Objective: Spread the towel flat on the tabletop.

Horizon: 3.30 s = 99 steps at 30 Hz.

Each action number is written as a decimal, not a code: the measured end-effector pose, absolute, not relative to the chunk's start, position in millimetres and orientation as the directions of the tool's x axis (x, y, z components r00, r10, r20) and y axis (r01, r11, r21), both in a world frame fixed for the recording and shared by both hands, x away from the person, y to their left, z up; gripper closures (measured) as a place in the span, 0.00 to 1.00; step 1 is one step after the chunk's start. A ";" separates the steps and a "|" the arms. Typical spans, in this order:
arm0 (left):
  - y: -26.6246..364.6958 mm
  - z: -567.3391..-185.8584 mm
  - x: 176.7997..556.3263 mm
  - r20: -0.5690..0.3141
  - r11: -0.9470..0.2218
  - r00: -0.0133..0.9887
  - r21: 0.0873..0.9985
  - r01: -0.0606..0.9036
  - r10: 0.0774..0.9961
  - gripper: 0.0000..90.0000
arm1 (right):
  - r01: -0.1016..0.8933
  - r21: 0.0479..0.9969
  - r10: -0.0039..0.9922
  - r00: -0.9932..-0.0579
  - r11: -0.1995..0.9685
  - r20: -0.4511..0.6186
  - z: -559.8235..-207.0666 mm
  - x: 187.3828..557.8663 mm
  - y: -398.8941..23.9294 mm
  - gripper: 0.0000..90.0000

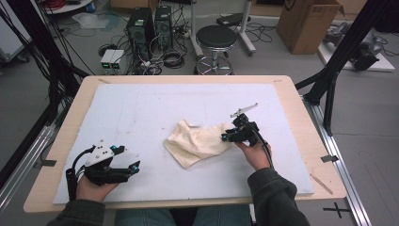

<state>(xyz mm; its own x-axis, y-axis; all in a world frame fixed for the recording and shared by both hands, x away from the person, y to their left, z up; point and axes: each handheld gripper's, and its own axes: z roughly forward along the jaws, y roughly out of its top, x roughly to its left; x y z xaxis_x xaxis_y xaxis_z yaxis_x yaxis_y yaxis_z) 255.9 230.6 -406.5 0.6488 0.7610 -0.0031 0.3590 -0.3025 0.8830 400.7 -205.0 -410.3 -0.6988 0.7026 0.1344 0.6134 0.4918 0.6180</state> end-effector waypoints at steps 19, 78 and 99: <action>167.1 -398.5 317.5 -0.062 -0.310 0.730 0.878 0.364 0.681 0.37 | 0.441 0.733 0.529 -0.839 0.518 0.130 -395.2 380.1 -197.1 0.62; 141.8 -407.3 359.3 -0.027 -0.568 0.810 0.700 0.434 0.586 0.97 | 0.372 0.669 0.396 -0.910 0.643 0.125 -414.9 344.2 -199.1 0.96; 151.7 -420.0 336.6 -0.049 -0.586 0.834 0.689 0.426 0.549 0.96 | 0.512 0.683 0.626 -0.773 0.521 0.101 -408.7 393.5 -221.2 0.62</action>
<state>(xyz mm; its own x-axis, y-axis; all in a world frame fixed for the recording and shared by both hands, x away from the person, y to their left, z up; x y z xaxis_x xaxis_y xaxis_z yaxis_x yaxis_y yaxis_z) 336.6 151.7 -420.0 0.8342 0.5493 -0.0487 0.4260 -0.5858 0.6895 393.5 -221.2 -408.7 -0.7729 0.6265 0.1010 0.5118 0.5213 0.6829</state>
